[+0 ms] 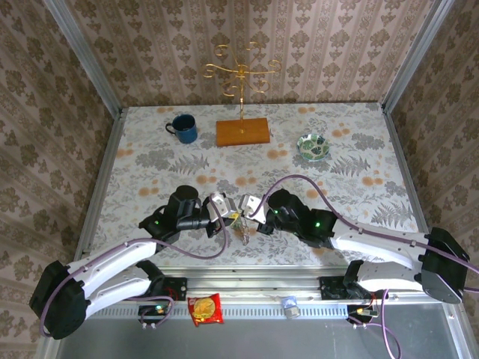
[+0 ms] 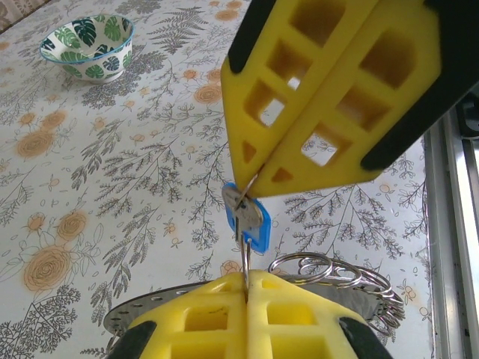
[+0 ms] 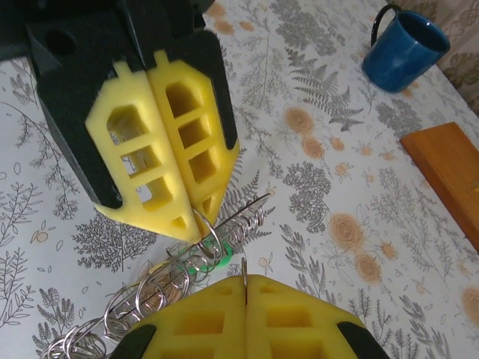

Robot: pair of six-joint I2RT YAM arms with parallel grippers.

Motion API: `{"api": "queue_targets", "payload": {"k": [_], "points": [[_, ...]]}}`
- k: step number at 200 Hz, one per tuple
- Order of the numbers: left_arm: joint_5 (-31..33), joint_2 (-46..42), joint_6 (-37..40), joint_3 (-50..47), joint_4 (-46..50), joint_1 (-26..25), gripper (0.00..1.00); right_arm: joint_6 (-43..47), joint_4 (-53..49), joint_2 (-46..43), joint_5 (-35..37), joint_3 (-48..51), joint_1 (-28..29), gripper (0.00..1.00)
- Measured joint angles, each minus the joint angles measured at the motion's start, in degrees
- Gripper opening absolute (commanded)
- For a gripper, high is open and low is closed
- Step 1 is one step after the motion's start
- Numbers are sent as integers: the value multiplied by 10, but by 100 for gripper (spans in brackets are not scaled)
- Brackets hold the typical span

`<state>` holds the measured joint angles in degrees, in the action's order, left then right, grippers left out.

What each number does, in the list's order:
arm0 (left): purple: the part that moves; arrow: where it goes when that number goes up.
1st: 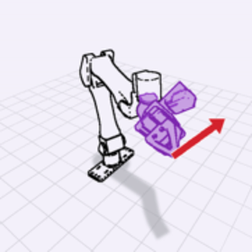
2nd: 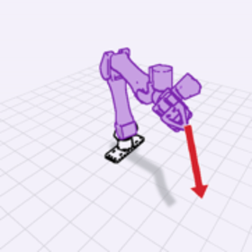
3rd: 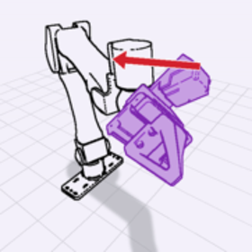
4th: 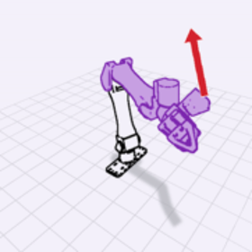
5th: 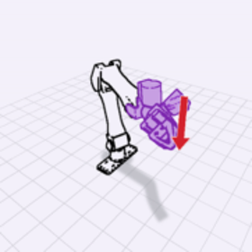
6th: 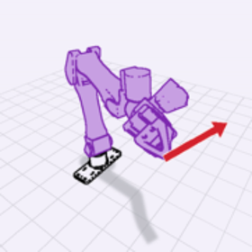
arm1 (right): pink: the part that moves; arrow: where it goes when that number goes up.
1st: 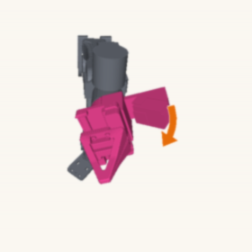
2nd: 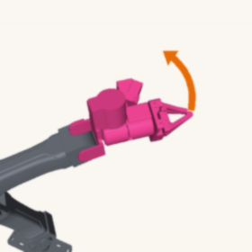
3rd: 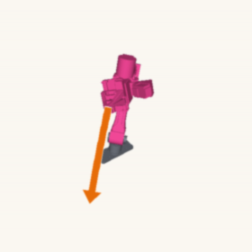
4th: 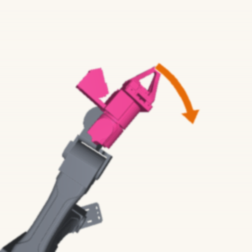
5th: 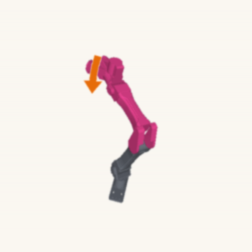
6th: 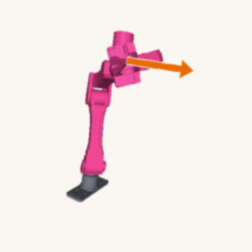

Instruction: Put the keys on the keyring

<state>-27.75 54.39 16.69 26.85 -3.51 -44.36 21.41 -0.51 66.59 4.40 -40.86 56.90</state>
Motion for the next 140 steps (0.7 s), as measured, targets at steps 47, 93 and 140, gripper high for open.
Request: {"api": "queue_targets", "payload": {"k": [47, 93, 140], "points": [[2, 0, 0, 0, 0, -2, 0, -1, 0, -3, -9, 0, 0, 0], [2, 0, 0, 0, 0, -3, 0, -1, 0, 9, -27, 0, 0, 0], [2, 0, 0, 0, 0, -3, 0, -1, 0, 10, -31, 0, 0, 0]]}}
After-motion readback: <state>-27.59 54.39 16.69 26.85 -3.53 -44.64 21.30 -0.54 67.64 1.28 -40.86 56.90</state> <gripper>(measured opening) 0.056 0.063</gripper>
